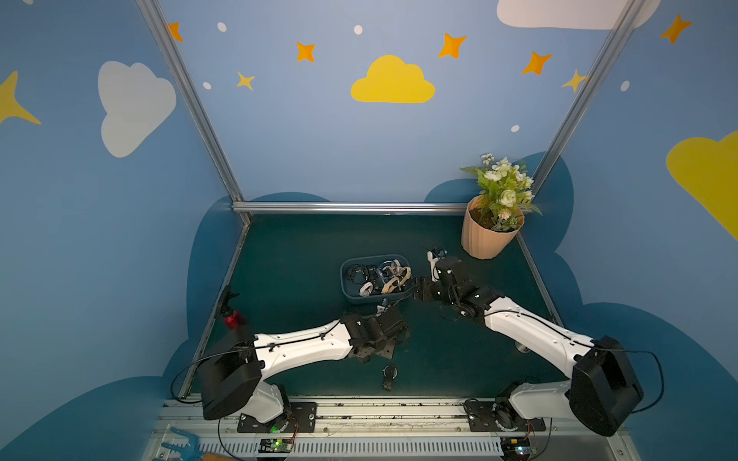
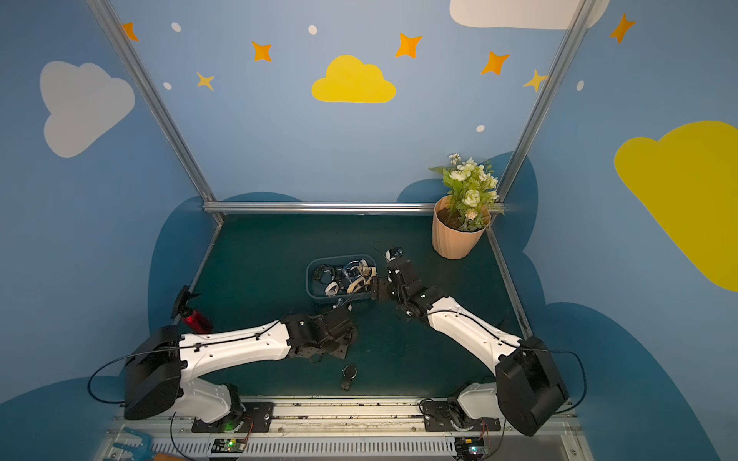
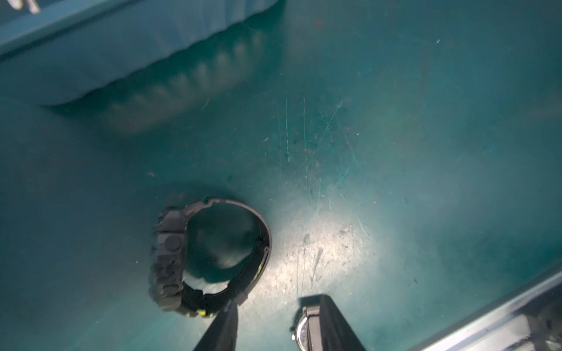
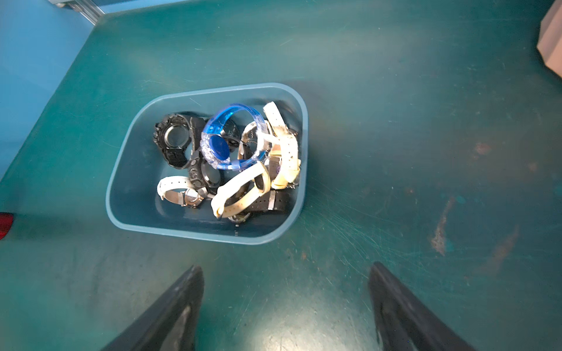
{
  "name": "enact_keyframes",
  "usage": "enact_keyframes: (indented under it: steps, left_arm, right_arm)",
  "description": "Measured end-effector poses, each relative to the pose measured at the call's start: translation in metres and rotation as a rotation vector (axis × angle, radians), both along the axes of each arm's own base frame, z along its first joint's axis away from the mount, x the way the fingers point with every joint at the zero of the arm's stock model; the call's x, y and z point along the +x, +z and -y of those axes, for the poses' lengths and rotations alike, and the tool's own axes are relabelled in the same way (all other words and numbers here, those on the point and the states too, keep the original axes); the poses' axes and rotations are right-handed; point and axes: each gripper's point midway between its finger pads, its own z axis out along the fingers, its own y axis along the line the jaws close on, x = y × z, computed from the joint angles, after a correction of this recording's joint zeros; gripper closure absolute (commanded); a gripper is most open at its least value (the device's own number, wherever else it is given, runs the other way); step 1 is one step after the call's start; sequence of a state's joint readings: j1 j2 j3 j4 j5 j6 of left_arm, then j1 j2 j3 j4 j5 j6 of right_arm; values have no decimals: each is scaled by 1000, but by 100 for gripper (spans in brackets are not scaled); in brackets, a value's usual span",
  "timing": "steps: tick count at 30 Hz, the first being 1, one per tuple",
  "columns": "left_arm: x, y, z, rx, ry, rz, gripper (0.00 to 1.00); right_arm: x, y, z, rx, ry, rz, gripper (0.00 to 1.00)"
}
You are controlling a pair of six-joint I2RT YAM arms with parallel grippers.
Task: Put the watch into the storage box
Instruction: Pick up the watch at the center of the board.
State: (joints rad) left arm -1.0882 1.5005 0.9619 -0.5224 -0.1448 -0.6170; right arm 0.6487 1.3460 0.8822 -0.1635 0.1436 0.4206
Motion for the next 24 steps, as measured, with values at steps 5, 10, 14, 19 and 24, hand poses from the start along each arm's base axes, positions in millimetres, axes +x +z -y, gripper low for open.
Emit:
enact_keyframes:
  steps: [5, 10, 14, 19, 24]
  left_arm:
    - [4, -16, 4, 44, -8, -27, 64]
    - [9, -29, -1, 58, 16, -74, 63]
    - [14, -34, -3, 52, 36, -97, 63]
    - [16, -46, -5, 65, 45, -131, 64]
    - [13, -61, -6, 93, 41, -166, 73]
  right_arm:
    - [-1, -4, 3, -13, -9, -10, 14]
    - [-1, -5, 6, -19, -16, -12, 14]
    - [0, -4, 8, -18, -21, -10, 14]
    - [0, -5, 9, -20, -26, -11, 14]
    - [1, -5, 10, -20, -29, -12, 14]
